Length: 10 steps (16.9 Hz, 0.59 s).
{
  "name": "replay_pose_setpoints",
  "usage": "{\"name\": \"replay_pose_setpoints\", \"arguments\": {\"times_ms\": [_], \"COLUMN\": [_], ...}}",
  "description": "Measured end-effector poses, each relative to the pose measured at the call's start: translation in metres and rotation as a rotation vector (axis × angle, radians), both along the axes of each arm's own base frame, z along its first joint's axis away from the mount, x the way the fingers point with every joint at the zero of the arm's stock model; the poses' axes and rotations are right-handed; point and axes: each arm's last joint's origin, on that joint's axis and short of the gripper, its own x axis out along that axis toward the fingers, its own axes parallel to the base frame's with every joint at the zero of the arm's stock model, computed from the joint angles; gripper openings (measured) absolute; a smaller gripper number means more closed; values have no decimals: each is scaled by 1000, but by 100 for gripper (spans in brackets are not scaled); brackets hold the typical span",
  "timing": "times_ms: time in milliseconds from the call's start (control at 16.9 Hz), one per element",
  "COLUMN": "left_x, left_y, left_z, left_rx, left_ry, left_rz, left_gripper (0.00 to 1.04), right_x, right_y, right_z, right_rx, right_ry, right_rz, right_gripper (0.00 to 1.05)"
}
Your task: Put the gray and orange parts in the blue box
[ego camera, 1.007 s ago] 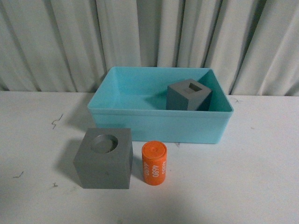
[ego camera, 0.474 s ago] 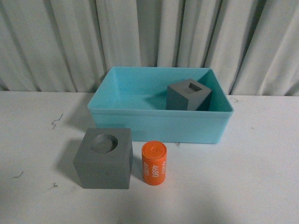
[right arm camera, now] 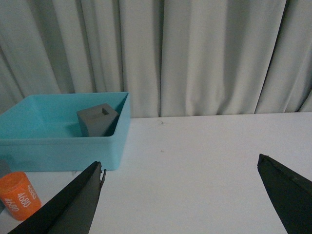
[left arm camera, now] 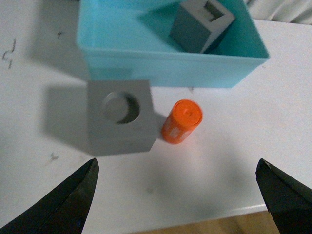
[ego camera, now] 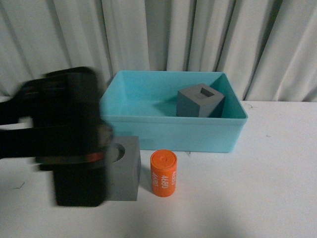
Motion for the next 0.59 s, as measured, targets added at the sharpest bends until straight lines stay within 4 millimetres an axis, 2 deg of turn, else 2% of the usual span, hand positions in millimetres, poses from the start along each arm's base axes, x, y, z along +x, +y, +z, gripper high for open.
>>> {"name": "replay_pose_setpoints", "arguments": {"times_ms": [178, 237, 355, 474, 533, 592], "left_x": [32, 48, 66, 88, 108, 114], "left_y": [-39, -49, -62, -62, -45, -39], "left_z": [-5, -14, -39, -55, -56, -55], "left_rx": [139, 209, 338, 402, 417, 417], "left_ry": [-106, -123, -102, -77, -66, -67], "left_rz": [-36, -38, -70, -57, 12, 35], "left_gripper": [98, 98, 98, 98, 98, 98], "right_x": [0, 0, 0, 0, 0, 0], "right_y": [0, 0, 0, 0, 0, 0], "right_z": [0, 0, 0, 0, 0, 0], "right_rx": [0, 0, 0, 0, 0, 0], "right_ry": [-1, 0, 0, -1, 0, -1], "right_rz": [0, 0, -1, 0, 0, 0], "right_gripper": [98, 98, 98, 98, 98, 98]}}
